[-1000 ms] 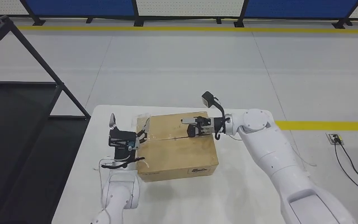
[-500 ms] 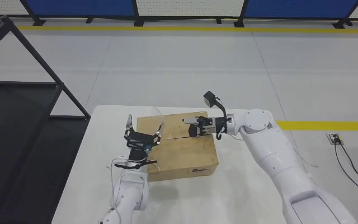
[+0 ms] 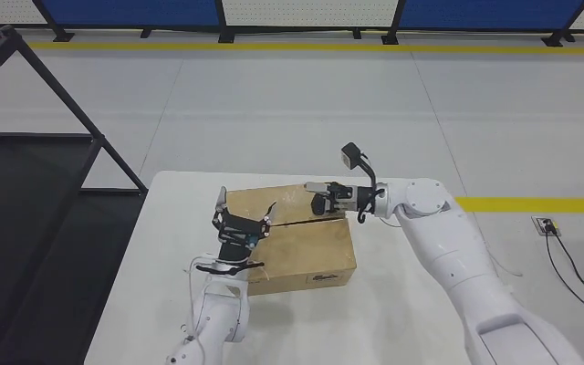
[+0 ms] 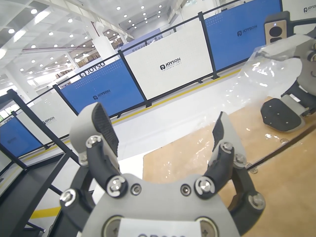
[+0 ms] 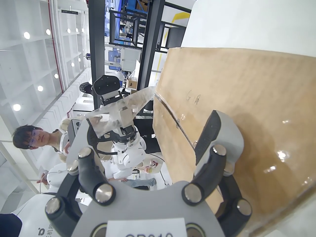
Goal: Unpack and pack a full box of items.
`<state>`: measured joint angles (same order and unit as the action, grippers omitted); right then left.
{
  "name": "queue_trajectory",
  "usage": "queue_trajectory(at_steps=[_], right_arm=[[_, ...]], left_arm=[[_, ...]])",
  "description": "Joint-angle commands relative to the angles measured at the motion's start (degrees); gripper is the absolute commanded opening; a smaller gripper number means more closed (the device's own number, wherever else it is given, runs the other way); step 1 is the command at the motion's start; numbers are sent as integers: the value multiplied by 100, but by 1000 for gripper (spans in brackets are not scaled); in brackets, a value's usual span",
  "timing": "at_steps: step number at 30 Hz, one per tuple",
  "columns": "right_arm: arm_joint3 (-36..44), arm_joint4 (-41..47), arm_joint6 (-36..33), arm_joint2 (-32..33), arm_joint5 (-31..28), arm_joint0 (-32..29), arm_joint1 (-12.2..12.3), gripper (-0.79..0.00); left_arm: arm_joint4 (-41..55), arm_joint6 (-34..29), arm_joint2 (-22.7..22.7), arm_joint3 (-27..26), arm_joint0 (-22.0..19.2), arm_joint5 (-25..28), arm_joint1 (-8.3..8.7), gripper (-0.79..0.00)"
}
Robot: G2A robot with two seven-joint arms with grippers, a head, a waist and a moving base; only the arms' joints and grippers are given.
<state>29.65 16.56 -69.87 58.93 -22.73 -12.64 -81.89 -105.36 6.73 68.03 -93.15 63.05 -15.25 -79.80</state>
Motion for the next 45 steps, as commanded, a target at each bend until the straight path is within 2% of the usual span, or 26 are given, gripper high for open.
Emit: queue_trajectory(at_steps=[1, 10, 16, 20, 27, 32, 45], right_arm=[[37, 2, -46, 23, 10, -16, 20, 0], [237, 44, -362, 215, -49, -103, 168, 0], [599, 96, 259, 481, -338, -291, 280, 0], [1045, 241, 444, 654, -557, -520, 346, 0], [1626, 310, -373, 426, -57, -680, 355, 0], [1554, 381, -508, 272, 55, -670, 320, 0], [763, 421, -228, -263, 277, -315, 67, 0]], left_arm=[[-19, 5, -7, 8, 8, 7, -8, 0], [-90, -8, 1, 135, 41, 44, -33, 0], [-185, -38, -16, 210, 60, 136, -46, 0], [-239, -64, -32, 257, 74, 198, -54, 0], [-451, -244, -45, 332, 82, 422, -54, 0], [-496, -273, -48, 328, 104, 481, -61, 0], [-486, -249, 72, 225, 175, 537, -68, 0]])
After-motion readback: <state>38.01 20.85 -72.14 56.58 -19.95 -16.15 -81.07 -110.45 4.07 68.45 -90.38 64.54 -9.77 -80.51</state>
